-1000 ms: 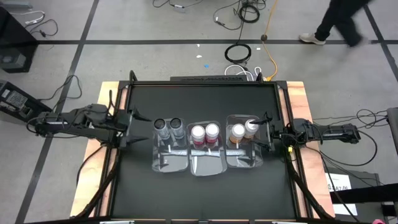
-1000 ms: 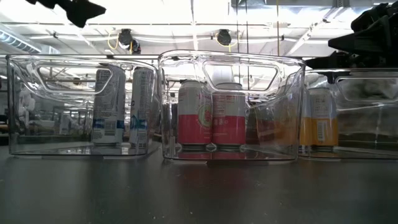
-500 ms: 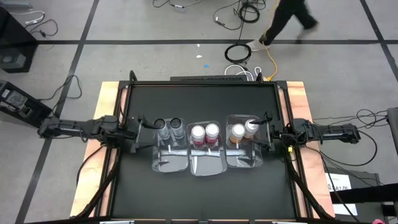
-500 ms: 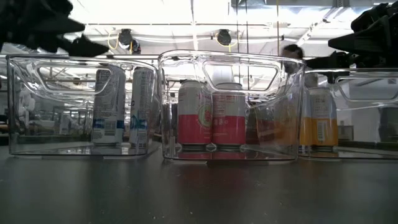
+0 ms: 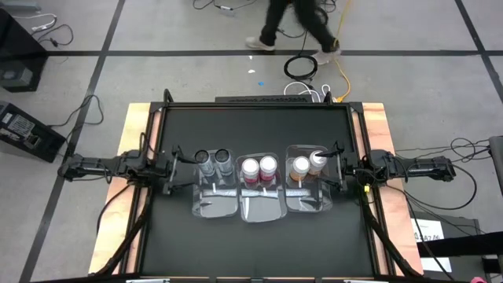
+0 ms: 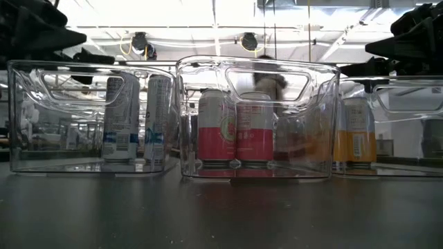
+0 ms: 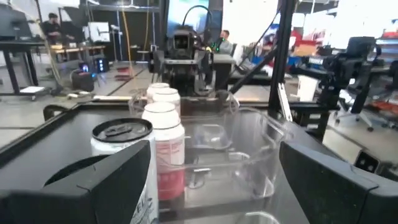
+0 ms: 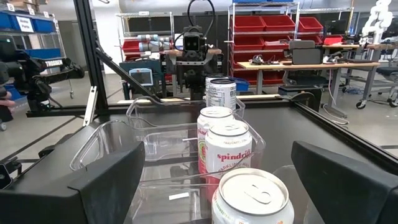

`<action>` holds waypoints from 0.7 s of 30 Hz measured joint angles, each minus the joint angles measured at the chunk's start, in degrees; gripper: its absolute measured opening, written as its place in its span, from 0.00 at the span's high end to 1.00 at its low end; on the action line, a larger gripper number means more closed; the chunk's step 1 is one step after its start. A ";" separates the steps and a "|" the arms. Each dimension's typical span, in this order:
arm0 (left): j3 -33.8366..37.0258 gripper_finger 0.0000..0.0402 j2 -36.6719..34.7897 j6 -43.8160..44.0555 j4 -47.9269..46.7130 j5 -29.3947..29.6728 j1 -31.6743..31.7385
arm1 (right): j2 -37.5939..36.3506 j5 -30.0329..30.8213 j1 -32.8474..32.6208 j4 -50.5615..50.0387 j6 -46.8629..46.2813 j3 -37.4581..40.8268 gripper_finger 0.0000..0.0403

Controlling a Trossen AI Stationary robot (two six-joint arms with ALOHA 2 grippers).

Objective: Sort soda cans
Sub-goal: Return to Home Position

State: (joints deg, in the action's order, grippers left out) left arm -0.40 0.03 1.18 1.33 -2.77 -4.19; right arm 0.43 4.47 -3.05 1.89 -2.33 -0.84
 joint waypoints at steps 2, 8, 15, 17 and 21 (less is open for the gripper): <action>0.00 0.09 -0.02 -1.38 -0.50 0.45 0.00 | 0.02 -0.02 0.01 0.00 0.00 0.00 0.01; 0.00 0.09 -0.02 -2.06 -0.41 2.32 0.02 | -0.01 -0.02 0.00 0.00 0.00 0.00 0.01; 0.02 0.09 -0.02 -1.64 -0.45 2.79 0.02 | 0.02 0.00 0.02 0.00 0.00 0.00 0.01; 0.04 0.09 0.00 -1.42 -0.45 2.80 0.02 | 0.02 -0.01 0.00 0.00 0.00 0.00 0.01; 0.04 0.09 0.00 0.43 -0.45 2.84 0.02 | 0.00 0.00 0.02 0.00 0.00 0.00 0.01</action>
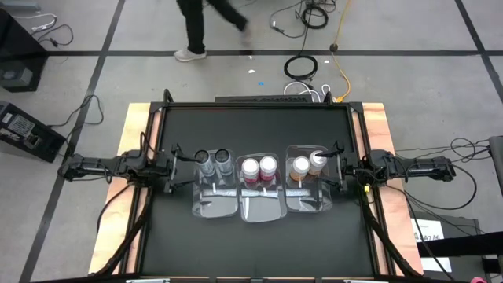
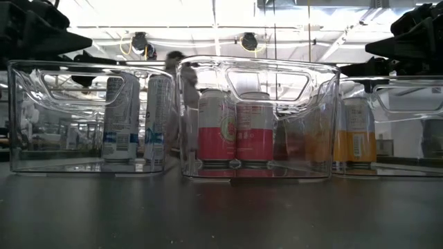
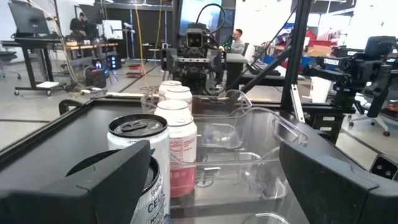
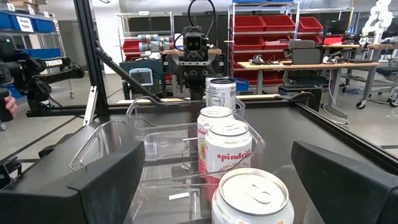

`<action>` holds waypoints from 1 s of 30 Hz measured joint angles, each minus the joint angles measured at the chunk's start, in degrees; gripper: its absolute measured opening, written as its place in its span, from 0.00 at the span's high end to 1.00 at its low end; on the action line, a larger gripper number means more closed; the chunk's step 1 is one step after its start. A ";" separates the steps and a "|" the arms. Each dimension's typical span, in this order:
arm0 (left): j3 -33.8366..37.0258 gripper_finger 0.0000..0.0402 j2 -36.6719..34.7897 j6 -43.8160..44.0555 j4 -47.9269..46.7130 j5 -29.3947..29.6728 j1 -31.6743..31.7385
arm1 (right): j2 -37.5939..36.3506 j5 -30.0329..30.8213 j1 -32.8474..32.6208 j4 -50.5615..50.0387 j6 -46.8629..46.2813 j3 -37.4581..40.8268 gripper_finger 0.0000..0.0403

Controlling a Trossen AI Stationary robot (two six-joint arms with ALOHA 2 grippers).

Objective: Sort soda cans
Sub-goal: Return to Home Position

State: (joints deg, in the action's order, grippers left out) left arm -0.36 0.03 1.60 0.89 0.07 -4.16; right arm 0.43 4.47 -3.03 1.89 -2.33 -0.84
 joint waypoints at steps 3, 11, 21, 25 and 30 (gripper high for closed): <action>0.01 0.09 0.00 -0.63 0.02 0.02 0.00 | 0.01 0.00 -0.02 0.00 0.00 0.00 0.01; 0.03 0.09 0.00 -0.48 0.07 0.12 0.00 | 0.00 -0.01 -0.02 0.00 0.00 0.01 0.01; 0.04 0.09 0.00 -0.50 0.08 0.13 0.00 | 0.02 0.00 -0.02 0.00 0.00 0.00 0.01; 0.07 0.09 0.00 -0.50 0.09 0.13 0.00 | -0.01 0.00 -0.02 0.00 0.00 0.00 0.01; 0.07 0.09 0.00 -0.52 0.09 0.13 0.00 | 0.02 -0.02 0.00 0.00 0.00 0.00 0.01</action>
